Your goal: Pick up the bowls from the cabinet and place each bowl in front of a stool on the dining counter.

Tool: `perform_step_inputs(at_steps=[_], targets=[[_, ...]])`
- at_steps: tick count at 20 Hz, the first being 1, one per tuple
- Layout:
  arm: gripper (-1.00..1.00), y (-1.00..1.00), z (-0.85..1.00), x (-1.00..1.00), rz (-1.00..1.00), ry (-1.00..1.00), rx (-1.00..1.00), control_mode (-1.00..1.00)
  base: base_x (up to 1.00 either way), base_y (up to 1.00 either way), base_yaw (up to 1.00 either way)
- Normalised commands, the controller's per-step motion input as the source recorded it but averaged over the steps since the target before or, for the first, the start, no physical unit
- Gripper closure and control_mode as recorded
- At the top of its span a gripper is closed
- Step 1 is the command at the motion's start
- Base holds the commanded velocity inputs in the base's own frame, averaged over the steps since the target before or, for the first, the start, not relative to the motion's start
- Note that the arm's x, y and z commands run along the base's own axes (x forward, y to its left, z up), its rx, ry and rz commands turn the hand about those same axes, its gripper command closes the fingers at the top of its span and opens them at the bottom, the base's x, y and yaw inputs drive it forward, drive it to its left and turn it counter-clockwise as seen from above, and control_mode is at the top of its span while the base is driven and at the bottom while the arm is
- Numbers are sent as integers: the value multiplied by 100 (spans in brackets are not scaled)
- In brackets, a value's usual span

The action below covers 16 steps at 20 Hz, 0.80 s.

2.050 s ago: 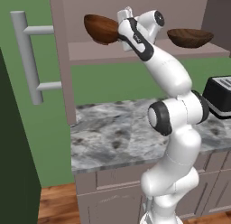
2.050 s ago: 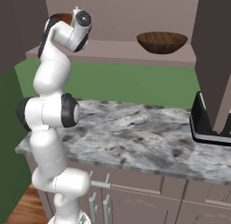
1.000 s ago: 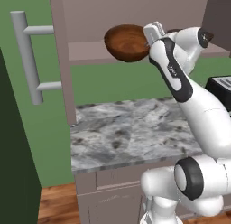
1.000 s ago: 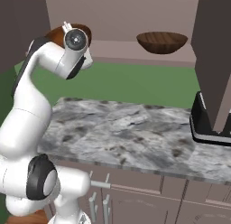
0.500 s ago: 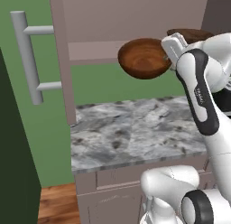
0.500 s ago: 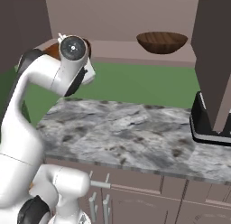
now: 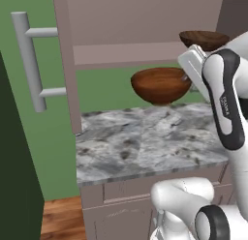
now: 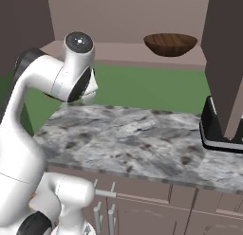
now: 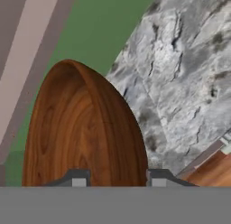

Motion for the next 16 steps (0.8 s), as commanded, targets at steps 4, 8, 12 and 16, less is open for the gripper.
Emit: perform_step_inputs(at_steps=[4, 8, 12, 16], targets=[[100, -3, -24, -8, 0, 24, 29, -100, 0, 0, 0], [100, 0, -32, 0, 0, 22, 23, -100, 0, 0, 0], [100, 0, -32, 0, 2, -3, 11, -100, 0, 0, 0], [100, 0, -26, 0, 2, -18, 0, -100, 0, 0, 0]])
